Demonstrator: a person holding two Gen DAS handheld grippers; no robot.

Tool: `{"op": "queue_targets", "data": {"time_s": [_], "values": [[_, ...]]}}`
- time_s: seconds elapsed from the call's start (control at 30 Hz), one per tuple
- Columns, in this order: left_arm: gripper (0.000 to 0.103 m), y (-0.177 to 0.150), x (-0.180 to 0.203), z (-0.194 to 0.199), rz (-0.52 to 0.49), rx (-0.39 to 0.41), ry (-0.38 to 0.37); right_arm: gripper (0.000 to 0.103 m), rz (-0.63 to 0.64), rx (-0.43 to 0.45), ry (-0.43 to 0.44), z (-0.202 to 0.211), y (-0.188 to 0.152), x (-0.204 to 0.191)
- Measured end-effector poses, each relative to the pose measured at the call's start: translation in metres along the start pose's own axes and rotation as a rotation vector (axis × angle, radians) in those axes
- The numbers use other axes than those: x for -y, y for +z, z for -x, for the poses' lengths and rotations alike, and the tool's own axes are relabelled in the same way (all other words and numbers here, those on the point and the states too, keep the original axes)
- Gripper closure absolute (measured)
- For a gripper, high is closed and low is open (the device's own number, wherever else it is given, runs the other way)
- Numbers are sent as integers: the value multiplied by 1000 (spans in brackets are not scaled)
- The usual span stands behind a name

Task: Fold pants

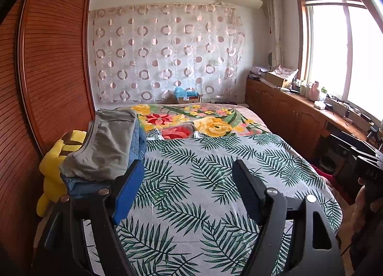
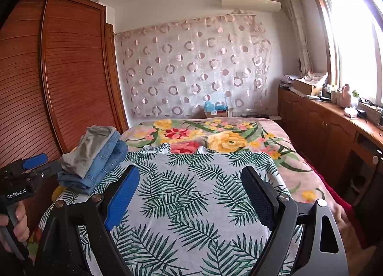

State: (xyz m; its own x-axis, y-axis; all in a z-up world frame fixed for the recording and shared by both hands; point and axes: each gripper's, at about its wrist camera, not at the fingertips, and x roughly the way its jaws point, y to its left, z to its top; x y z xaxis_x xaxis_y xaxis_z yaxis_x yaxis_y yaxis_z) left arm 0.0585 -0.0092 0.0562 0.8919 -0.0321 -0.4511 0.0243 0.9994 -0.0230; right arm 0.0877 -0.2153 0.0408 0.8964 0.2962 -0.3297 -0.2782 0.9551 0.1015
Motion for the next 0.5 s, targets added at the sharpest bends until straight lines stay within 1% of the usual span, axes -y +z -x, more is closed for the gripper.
{"op": "queue_targets", "data": {"time_s": [0.5], "values": [[26, 2, 5, 4, 1, 8, -3, 15, 2, 6, -2, 1, 0, 1]]}}
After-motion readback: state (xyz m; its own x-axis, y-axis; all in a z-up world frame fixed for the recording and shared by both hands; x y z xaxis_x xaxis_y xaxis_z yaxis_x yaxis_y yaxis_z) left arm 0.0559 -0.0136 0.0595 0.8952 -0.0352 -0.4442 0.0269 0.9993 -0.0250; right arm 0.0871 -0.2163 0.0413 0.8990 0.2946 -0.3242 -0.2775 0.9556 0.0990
